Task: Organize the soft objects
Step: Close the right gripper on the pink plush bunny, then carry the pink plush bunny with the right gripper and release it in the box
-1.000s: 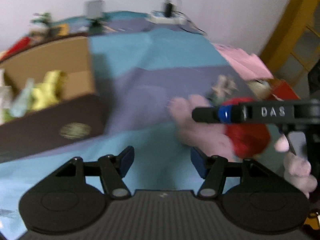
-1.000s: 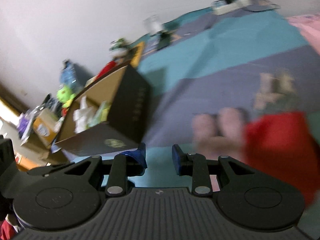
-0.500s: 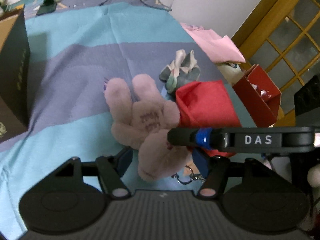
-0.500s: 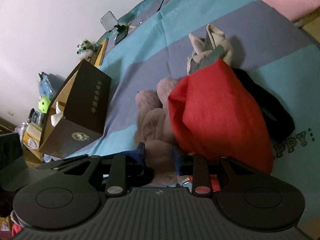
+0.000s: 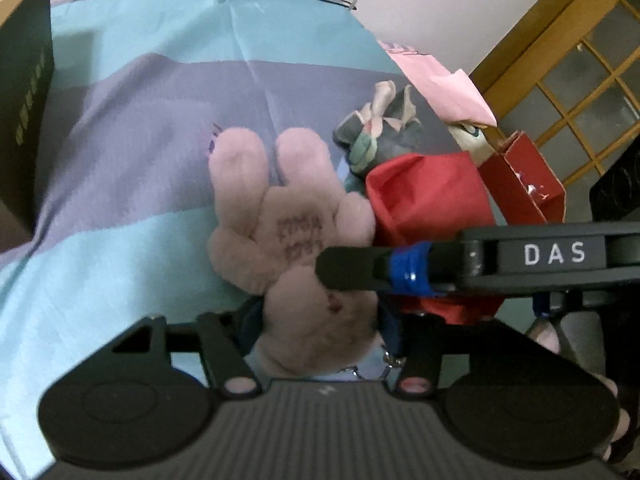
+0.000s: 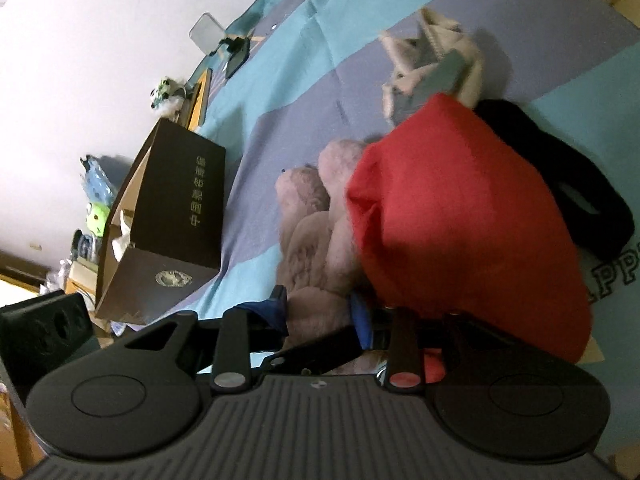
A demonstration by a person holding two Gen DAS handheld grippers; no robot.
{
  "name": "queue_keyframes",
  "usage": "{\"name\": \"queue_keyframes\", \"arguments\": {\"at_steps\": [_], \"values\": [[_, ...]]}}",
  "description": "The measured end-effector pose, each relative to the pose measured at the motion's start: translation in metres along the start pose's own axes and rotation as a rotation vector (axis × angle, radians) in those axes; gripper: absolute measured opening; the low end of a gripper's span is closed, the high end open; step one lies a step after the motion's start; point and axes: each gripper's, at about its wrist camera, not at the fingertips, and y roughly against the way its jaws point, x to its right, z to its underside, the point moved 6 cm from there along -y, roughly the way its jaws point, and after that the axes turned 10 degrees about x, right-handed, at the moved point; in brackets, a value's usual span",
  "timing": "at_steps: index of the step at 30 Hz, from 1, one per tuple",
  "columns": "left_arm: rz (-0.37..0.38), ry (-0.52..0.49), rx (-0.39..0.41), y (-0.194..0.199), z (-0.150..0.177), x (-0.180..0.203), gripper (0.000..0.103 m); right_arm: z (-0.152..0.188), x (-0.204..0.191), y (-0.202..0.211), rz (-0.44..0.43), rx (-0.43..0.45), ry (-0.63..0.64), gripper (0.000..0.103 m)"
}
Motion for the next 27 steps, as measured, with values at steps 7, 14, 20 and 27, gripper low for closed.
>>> {"name": "queue_keyframes", "arguments": {"at_steps": [7,14,20,27], "values": [[-0.006,-0.001,0.027,0.027,0.0,-0.022,0.054,0.008,-0.026,-0.01,-0.042,-0.028,0.004,0.02],[-0.004,-0.026,0.06,0.065,-0.007,-0.04,0.053,0.015,-0.065,-0.01,-0.084,-0.012,0.03,0.021],[0.026,-0.084,0.138,0.102,-0.032,-0.045,0.053,0.007,-0.106,0.001,-0.104,0.069,0.075,0.021],[0.069,-0.163,0.313,0.15,-0.088,-0.049,0.053,-0.029,-0.17,0.02,-0.153,0.248,0.212,0.022]]}}
